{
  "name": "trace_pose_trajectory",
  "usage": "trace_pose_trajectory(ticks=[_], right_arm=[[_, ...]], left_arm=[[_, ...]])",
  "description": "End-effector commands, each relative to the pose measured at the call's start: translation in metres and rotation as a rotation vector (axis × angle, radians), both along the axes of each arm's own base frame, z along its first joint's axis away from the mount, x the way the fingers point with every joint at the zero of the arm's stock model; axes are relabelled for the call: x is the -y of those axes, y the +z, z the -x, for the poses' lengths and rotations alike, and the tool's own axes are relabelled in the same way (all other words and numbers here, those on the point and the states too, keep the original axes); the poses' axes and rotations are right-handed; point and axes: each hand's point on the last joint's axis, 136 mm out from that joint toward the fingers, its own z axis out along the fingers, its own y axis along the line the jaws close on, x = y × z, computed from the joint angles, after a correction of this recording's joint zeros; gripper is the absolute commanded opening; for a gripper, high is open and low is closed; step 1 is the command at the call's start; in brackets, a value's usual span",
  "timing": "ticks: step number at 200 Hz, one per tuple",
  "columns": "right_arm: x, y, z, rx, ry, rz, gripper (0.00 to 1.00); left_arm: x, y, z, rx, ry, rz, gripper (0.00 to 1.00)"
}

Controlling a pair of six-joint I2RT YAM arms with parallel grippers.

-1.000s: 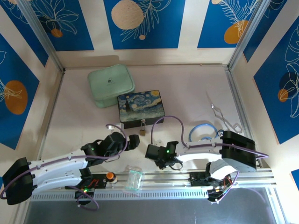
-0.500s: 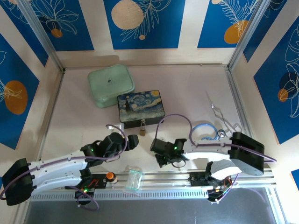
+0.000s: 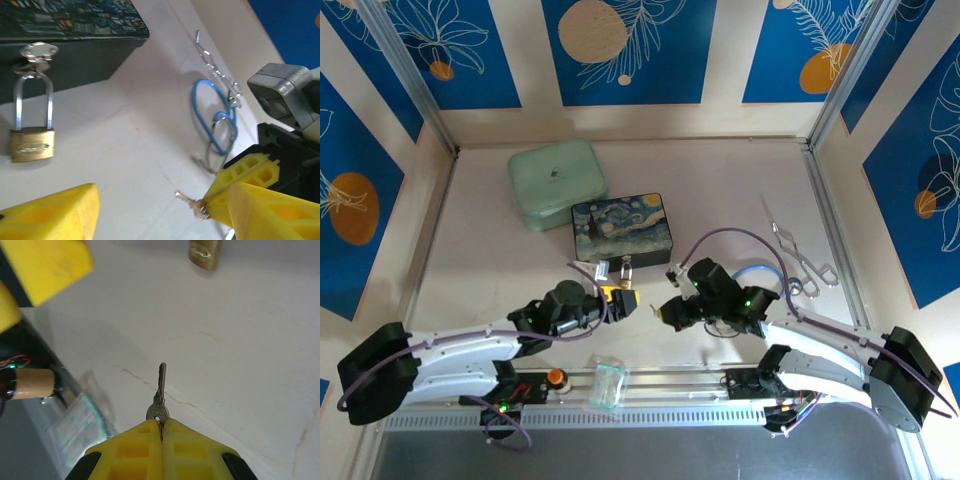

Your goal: Unlock a padlock with a key

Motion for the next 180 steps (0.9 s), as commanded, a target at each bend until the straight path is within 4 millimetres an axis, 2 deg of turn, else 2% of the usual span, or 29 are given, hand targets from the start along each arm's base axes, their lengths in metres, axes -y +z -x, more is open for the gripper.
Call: trace_pose_trajectory(ticks=[1, 36, 65, 95, 118, 130, 160, 180], right_arm=[[-0.018, 0.033, 0.003, 0.037, 0.095, -0.149, 0.00], [-0.030, 0.060, -0.001, 0.078, 0.108, -0.267, 0.00], [-0.038, 0.069, -0.006, 0.096, 0.115, -0.307, 0.00], [-0.044, 0.074, -0.013, 0.101, 0.120, -0.329, 0.00], [-0.047, 0.076, -0.018, 0.099, 0.108, -0.355, 0.00], [-0.046, 0.076, -0.020, 0.106, 0.102, -0.350, 0.00], [-0.048, 0.076, -0.021, 0.100, 0.102, -0.363, 0.00], [-0.049, 0.076, -0.022, 0.106, 0.098, -0.367, 0.00]], left_arm=[[0.019, 0.030, 0.002, -0.021, -0.029, 0.173, 0.67], [0.014, 0.017, -0.006, -0.195, 0.091, 0.224, 0.61], [0.016, 0.028, -0.006, -0.262, 0.113, 0.371, 0.56], [0.014, 0.039, -0.007, -0.268, 0.124, 0.424, 0.51], [0.011, 0.037, -0.006, -0.289, 0.138, 0.427, 0.41], [0.009, 0.036, -0.006, -0.294, 0.139, 0.421, 0.32], [0.006, 0.026, -0.004, -0.320, 0.153, 0.388, 0.29], [0.005, 0.023, -0.005, -0.344, 0.173, 0.411, 0.32]])
